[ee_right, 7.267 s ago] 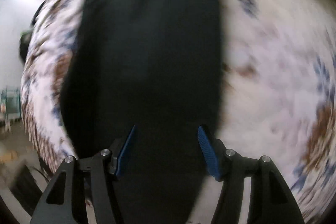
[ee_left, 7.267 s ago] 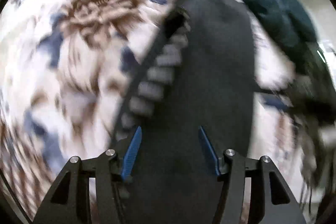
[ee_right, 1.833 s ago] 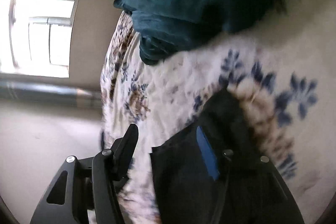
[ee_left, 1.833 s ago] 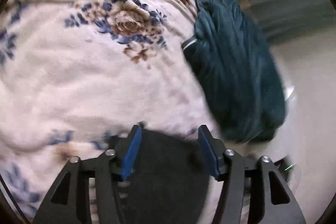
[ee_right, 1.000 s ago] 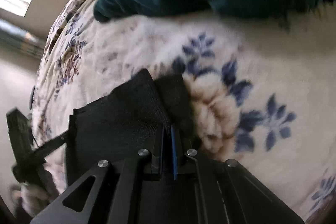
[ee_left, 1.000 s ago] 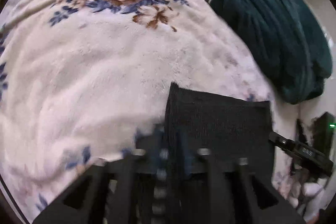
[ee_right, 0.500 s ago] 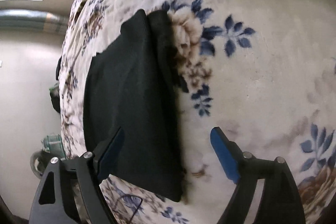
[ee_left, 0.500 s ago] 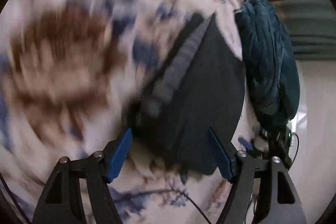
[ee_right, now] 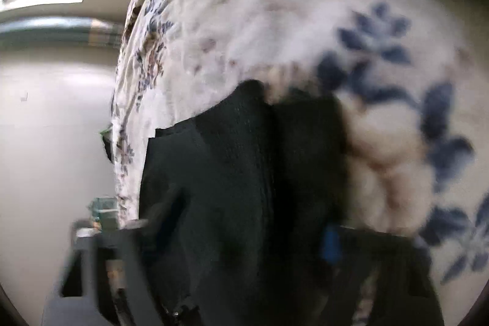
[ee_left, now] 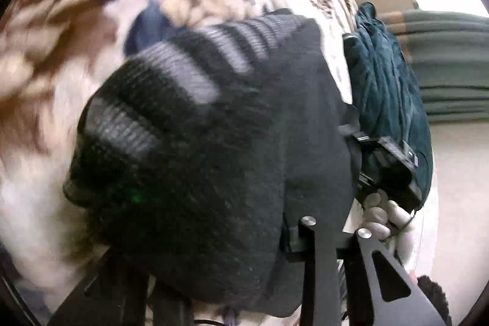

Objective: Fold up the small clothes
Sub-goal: 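Lift the hem with both grippers and fold it toward the collar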

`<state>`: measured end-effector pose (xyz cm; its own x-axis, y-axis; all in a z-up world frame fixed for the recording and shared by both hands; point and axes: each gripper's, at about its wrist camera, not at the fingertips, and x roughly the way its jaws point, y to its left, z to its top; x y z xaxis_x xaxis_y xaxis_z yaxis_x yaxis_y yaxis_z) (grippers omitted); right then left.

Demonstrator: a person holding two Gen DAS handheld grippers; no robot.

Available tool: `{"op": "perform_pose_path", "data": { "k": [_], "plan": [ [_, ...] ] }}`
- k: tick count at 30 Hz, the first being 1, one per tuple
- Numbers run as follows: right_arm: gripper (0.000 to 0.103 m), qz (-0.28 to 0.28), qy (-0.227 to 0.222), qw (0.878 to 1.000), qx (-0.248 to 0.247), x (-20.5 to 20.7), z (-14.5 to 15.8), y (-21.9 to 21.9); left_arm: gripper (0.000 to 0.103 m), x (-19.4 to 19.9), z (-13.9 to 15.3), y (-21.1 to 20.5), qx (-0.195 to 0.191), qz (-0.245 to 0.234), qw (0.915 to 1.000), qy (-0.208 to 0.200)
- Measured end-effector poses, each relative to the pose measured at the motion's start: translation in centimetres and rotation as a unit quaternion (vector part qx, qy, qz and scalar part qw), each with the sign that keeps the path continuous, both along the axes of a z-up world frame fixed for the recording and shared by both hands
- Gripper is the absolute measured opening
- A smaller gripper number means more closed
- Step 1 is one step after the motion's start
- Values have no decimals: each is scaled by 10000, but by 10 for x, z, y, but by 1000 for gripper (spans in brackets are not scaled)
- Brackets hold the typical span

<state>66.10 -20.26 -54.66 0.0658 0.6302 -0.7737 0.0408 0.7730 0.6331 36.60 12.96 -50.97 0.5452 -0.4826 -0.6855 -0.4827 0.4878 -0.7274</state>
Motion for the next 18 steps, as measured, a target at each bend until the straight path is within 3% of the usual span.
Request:
{"op": "perform_pose_path", "data": {
  "k": [4,10,15,17,18],
  "plan": [
    [18,-631,-27,9976,282,-24,6,-15,25,14,20,18,161,-552,9983,-32],
    [12,-1515,-5,9875,425,-116,40,-36,25,62,44,74,441,-1395,9892,-63],
    [12,-2059,336,9776,273,-204,50,-12,28,121,31,91,591,-2247,9725,146],
    [15,-2018,558,9778,39,-214,40,-1,43,134,13,97,476,-2460,9673,393],
    [18,-1967,629,9784,-95,-214,37,1,43,135,6,100,333,-2443,9681,449]
  ]
}}
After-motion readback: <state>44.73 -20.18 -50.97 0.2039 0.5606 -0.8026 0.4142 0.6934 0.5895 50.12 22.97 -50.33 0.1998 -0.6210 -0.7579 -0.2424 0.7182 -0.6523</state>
